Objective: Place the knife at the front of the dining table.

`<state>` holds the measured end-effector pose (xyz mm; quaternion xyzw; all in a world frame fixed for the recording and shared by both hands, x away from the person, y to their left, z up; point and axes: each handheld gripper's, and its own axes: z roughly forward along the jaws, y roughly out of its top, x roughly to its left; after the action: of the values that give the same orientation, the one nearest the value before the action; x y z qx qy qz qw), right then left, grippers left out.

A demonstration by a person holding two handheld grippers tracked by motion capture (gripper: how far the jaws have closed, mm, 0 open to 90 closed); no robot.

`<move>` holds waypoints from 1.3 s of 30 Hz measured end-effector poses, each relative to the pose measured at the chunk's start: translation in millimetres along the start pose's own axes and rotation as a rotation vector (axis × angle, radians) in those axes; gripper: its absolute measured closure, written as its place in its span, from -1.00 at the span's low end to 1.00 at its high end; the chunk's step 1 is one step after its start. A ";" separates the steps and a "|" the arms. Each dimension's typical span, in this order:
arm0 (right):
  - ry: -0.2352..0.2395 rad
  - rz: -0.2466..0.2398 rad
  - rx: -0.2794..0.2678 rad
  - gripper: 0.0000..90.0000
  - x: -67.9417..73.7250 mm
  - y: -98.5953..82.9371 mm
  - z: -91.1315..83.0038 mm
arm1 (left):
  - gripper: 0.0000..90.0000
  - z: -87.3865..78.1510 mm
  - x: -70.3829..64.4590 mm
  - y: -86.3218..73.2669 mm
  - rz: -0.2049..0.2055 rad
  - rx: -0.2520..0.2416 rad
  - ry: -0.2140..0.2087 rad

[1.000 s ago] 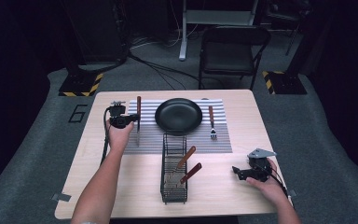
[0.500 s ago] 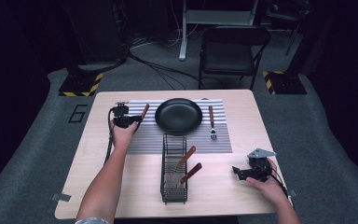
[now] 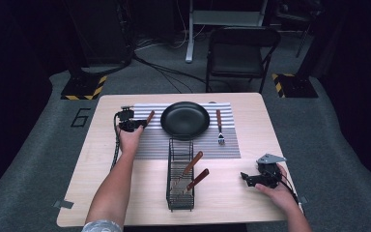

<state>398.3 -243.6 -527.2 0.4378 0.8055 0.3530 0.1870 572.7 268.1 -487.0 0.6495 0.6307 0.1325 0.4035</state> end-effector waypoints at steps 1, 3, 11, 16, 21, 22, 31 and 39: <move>0.000 0.000 0.000 -0.78 0.0 0.0 0.0 | 0.80 0.4 1.5 0.5 -0.009 0.000 0.008; 0.000 0.000 0.000 -0.78 0.0 0.0 0.0 | 0.80 2.0 3.4 0.8 -0.031 -0.005 0.015; -0.001 -0.003 0.000 -0.78 -0.1 0.0 0.1 | 0.80 12.6 5.1 -3.4 -0.061 0.002 0.052; 0.000 -0.003 0.000 -0.78 -0.1 0.0 0.1 | 0.80 18.0 4.3 -6.1 -0.103 0.013 0.051; 0.000 -0.004 0.000 -0.78 -0.1 0.0 0.1 | 0.80 21.4 5.0 -8.3 -0.116 0.015 0.046; 0.000 -0.004 0.001 -0.78 -0.1 0.0 0.1 | 0.80 22.4 5.4 -9.0 -0.120 0.012 0.044; 0.001 -0.011 -0.001 -0.78 -0.5 0.1 0.2 | 0.74 21.0 8.5 -11.1 -0.093 0.019 0.061; 0.002 -0.012 -0.001 -0.78 -0.6 0.2 0.2 | 0.64 18.9 16.4 -13.3 -0.132 0.015 0.038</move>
<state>398.9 -243.9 -527.3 0.4326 0.8082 0.3524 0.1886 578.9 275.0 -513.8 0.6071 0.6805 0.1131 0.3944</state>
